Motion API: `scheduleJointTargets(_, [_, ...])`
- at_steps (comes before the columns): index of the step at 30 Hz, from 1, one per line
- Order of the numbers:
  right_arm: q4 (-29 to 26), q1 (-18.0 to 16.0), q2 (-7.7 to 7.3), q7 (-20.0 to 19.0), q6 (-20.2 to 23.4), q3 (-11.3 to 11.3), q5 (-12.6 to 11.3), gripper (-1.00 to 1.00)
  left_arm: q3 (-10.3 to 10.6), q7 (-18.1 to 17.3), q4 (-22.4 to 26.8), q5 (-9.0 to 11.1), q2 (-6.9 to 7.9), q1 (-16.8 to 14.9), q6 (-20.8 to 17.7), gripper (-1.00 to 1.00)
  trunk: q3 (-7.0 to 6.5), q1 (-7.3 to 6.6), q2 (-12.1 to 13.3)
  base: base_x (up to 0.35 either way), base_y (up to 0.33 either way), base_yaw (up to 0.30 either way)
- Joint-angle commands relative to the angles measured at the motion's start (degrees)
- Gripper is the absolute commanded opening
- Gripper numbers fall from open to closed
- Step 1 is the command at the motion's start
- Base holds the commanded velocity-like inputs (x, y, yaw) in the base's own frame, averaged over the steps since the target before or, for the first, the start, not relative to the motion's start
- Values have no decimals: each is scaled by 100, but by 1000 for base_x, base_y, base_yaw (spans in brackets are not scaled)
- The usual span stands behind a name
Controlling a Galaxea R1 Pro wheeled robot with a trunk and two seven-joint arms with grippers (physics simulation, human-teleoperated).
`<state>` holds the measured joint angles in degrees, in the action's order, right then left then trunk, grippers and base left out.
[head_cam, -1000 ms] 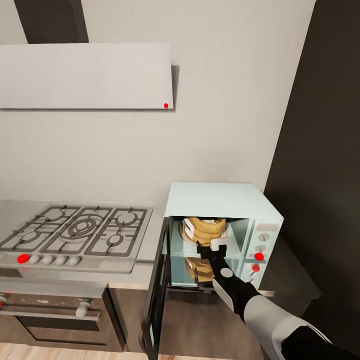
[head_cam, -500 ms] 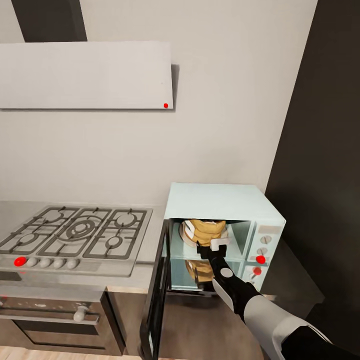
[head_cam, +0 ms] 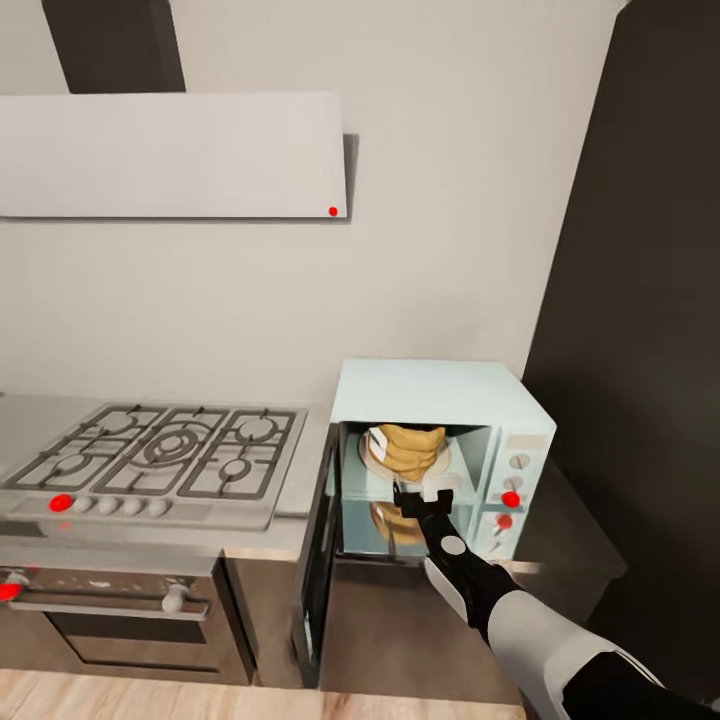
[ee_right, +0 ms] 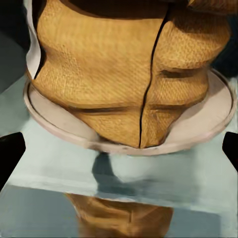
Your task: In the kitchen, take the popcorn bag from the countertop, put it into the microwave, and heat it until the popcorn is cooked so the cooked popcorn ends up inside the bag.
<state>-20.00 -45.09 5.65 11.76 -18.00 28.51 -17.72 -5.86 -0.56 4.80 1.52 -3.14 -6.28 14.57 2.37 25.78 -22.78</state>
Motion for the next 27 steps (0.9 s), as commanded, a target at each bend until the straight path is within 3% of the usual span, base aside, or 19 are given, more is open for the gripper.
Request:
scheduleJointTargets(1, [2, -8, -2, 37, -20, 49, -40, 100, -29, -6, -5, 15, -2, -8, 16, 100, 14, 0, -14, -339, 0, 0])
scheduleJointTargets(6, [-53, -2, -6, 37, -27, 57, -38, 100, -29, -6, -5, 15, -2, -5, 18, 100, 14, 0, -14, -341, 0, 0])
scheduleJointTargets(13, [-767, 75, -31, 75, -51, 83, -38, 100, -29, -6, -5, 15, -2, -5, 19, 100, 14, 0, -14, -341, 0, 0])
scheduleJointTargets(27, [-978, 218, -203, 32, -32, 73, -7, 100, -29, -6, -5, 15, 5, -5, 19, 100, 14, 0, -14, -341, 0, 0])
